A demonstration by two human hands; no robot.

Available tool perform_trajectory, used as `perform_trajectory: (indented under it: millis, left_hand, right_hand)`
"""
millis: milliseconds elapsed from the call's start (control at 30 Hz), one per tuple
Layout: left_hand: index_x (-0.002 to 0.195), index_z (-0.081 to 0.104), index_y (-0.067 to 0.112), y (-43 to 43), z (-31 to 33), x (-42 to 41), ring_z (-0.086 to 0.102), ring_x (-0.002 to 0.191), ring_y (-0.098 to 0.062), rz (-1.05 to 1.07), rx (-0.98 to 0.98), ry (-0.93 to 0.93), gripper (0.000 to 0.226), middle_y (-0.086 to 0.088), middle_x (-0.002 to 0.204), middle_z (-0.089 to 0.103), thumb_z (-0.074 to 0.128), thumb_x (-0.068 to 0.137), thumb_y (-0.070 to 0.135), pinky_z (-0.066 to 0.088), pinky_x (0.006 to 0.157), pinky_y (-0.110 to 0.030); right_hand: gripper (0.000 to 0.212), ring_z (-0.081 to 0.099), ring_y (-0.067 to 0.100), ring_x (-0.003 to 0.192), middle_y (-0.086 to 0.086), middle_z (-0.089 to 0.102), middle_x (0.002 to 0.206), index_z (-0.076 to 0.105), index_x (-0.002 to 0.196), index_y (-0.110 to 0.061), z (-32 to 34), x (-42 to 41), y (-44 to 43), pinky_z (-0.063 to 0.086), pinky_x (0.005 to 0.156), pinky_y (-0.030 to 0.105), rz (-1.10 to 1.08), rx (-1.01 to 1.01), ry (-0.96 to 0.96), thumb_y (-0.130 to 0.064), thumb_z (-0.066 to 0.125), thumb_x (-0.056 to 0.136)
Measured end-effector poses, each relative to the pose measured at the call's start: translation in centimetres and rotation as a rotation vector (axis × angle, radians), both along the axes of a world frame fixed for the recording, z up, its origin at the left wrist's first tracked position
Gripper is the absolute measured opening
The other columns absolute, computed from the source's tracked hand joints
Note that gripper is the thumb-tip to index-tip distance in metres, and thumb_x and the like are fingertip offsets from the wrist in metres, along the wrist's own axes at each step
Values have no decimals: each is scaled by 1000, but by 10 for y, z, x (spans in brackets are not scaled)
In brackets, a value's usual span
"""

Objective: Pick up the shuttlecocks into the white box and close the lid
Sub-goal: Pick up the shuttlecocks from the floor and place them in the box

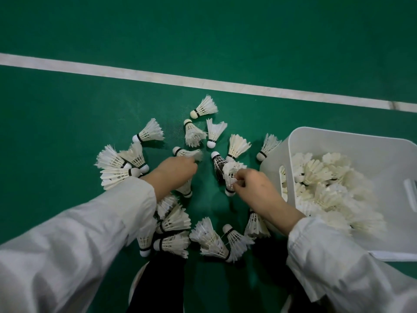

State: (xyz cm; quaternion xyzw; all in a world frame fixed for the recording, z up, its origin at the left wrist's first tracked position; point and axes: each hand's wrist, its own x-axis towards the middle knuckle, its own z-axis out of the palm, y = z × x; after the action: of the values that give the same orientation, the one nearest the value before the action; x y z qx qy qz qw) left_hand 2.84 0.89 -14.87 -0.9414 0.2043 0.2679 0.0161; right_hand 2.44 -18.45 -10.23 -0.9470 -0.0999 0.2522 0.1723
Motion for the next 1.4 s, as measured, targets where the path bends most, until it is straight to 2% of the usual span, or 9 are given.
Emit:
perform_trajectory:
  millis: [200, 367, 600, 767, 867, 1000, 1167, 1300, 1400]
  left_hand:
    - [101, 56, 10, 2, 47, -8, 54, 83, -16, 300, -311, -80, 13, -1, 99, 59, 45, 94, 13, 48, 75, -24]
    - [90, 55, 14, -20, 120, 0, 51, 76, -14, 266, -515, -263, 9, 3, 87, 57, 48, 93, 20, 39, 68, -25]
    - [89, 54, 12, -115, 194, 24, 49, 76, -19, 100, -626, -328, 12, -3, 85, 60, 47, 93, 21, 39, 66, -31]
    - [90, 52, 12, -173, 187, 29, 49, 75, -17, 32, -593, -246, 14, -1, 85, 57, 45, 95, 22, 36, 64, -29]
    - [93, 55, 9, -187, 165, 27, 50, 73, -17, 233, -678, -278, 13, -2, 84, 60, 48, 93, 21, 30, 59, -25]
    - [90, 56, 9, -199, 134, 3, 50, 69, -16, 532, -761, -313, 12, -3, 80, 59, 51, 92, 20, 30, 56, -27]
    - [88, 56, 12, -208, 112, -35, 53, 72, -3, 615, -805, -220, 10, 3, 80, 60, 52, 92, 21, 40, 62, -17]
    - [89, 55, 14, -210, 109, -38, 53, 73, -6, 574, -806, -189, 8, 4, 80, 59, 51, 92, 20, 43, 64, -23]
    - [87, 52, 15, -215, 115, -37, 51, 73, -5, 469, -826, -131, 4, 6, 79, 56, 51, 91, 17, 38, 61, -17]
  right_hand:
    - [14, 58, 25, 88, 10, 60, 96, 61, 93, -5, 26, 5, -5, 46, 77, 31, 170, 44, -77, -10, 48, 90]
    - [16, 55, 20, 86, 6, 59, 97, 60, 97, -8, 101, 42, -43, 40, 76, 26, 379, 15, -254, -16, 47, 93]
    - [13, 55, 18, 76, 2, 60, 89, 63, 91, -11, 143, 31, -158, 35, 66, 25, 127, 4, -323, -21, 55, 90]
    - [13, 61, 21, 86, 3, 62, 90, 67, 93, -11, 94, 0, -204, 41, 72, 26, -69, 76, -184, -19, 58, 88]
    - [18, 61, 21, 94, 5, 64, 101, 67, 100, -10, 65, -3, -201, 41, 79, 25, -104, 126, -149, -18, 55, 91]
    - [21, 63, 25, 93, 12, 67, 102, 68, 100, -6, 26, 7, -186, 39, 74, 22, -76, 74, -79, -13, 50, 92]
    - [21, 60, 28, 98, 10, 61, 106, 61, 108, -9, 12, 8, -184, 42, 77, 27, -19, -10, 201, -14, 55, 88]
    - [32, 57, 15, 98, -4, 55, 121, 55, 121, -20, 51, 3, -209, 41, 82, 19, -173, 210, -87, -12, 54, 90]
    - [37, 54, 6, 83, -24, 53, 105, 52, 123, -29, 72, -2, -218, 39, 63, 3, -302, 430, -153, -10, 52, 92]
